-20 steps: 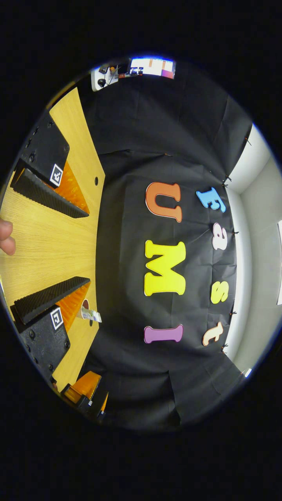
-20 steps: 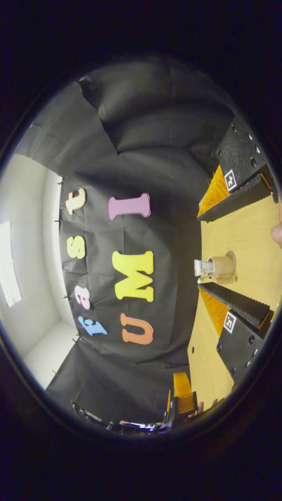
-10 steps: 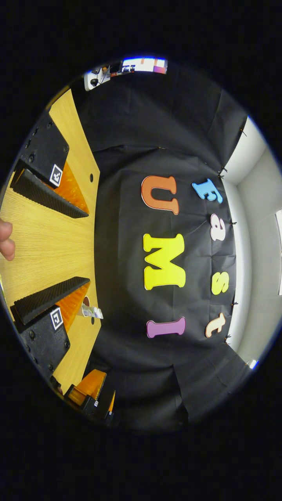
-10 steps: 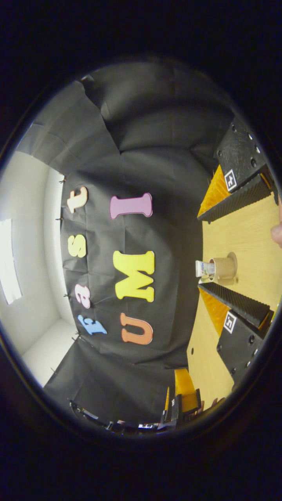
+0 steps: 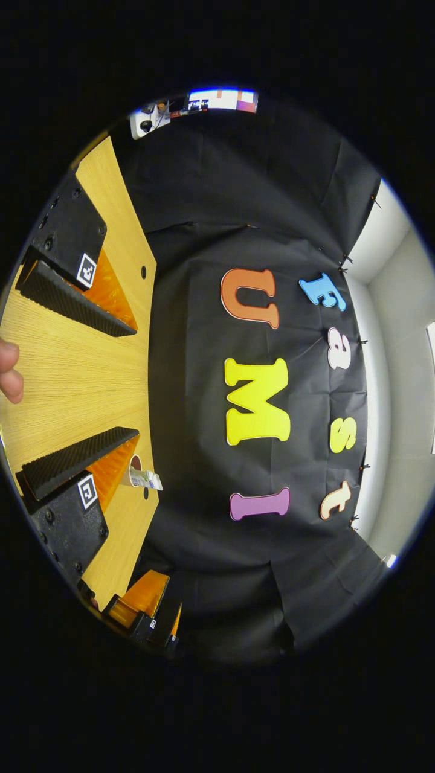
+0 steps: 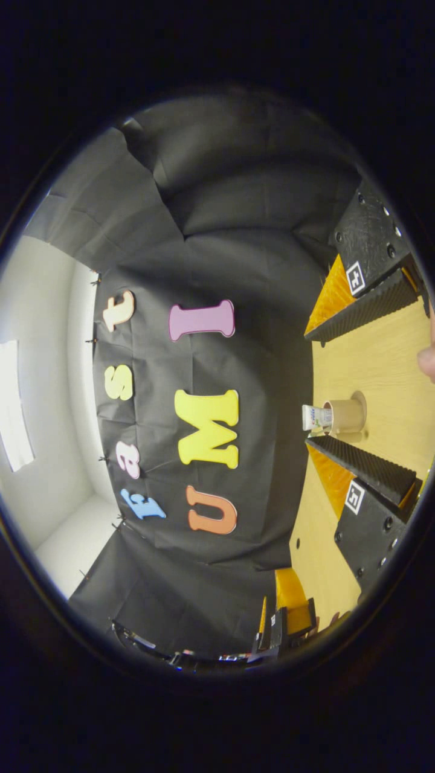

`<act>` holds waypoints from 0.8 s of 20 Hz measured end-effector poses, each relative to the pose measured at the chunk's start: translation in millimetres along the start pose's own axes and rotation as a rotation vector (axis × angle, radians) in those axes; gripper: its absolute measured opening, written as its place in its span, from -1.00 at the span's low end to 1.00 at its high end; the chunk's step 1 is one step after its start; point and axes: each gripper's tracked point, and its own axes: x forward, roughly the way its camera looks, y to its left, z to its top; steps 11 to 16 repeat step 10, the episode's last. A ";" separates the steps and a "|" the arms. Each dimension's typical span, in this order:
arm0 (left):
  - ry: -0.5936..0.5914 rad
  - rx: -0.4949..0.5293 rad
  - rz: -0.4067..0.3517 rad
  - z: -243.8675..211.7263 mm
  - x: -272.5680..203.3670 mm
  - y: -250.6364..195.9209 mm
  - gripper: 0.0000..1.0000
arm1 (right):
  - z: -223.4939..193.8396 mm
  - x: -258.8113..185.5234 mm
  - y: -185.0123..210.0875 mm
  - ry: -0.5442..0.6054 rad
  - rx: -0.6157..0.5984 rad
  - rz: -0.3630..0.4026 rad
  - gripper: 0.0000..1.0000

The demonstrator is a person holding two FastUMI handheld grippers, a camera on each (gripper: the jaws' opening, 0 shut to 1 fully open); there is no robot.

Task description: Put the toothbrush and toothpaste on the desktop into the cup, then pick up the cup and place it on the coaster on the desktop.

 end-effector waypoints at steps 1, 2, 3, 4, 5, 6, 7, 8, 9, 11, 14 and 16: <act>-0.004 0.004 0.000 0.3 0.6 -1.7 0.92 | -1.3 -0.5 -0.3 0.000 0.001 0.000 0.89; -0.008 0.007 -0.001 1.1 1.6 -3.1 0.92 | -1.9 0.0 -0.3 0.003 0.003 -0.001 0.89; -0.009 0.008 -0.002 0.4 2.4 -3.9 0.77 | -2.8 1.2 0.7 0.005 0.005 0.000 0.89; -0.009 0.008 -0.005 0.5 3.3 -5.5 0.77 | -3.6 1.1 0.6 0.008 0.006 -0.001 0.89; -0.010 0.007 -0.005 -0.2 4.8 -5.7 0.92 | -5.0 2.2 0.8 0.009 0.005 -0.002 0.94; -0.010 0.006 -0.007 -0.1 5.1 -5.7 0.91 | -4.8 2.8 0.4 0.009 0.006 -0.004 0.94; -0.011 0.005 -0.006 0.3 4.0 -5.5 0.92 | -4.0 2.2 -0.7 0.009 0.007 -0.005 0.94; -0.010 0.004 -0.006 0.5 4.0 -5.8 0.92 | -3.7 1.6 -0.1 0.007 0.008 -0.005 0.89; -0.010 0.004 -0.006 -0.7 4.4 -6.7 0.92 | -3.6 2.5 -0.7 0.007 0.009 -0.005 0.89; -0.013 0.005 -0.006 0.0 4.6 -7.4 0.92 | -2.9 3.3 -0.5 0.007 0.009 -0.006 0.89; -0.013 0.005 -0.006 0.0 4.6 -7.4 0.92 | -2.9 3.3 -0.5 0.007 0.009 -0.006 0.89; -0.013 0.005 -0.006 0.0 4.6 -7.4 0.92 | -2.9 3.3 -0.5 0.007 0.009 -0.006 0.89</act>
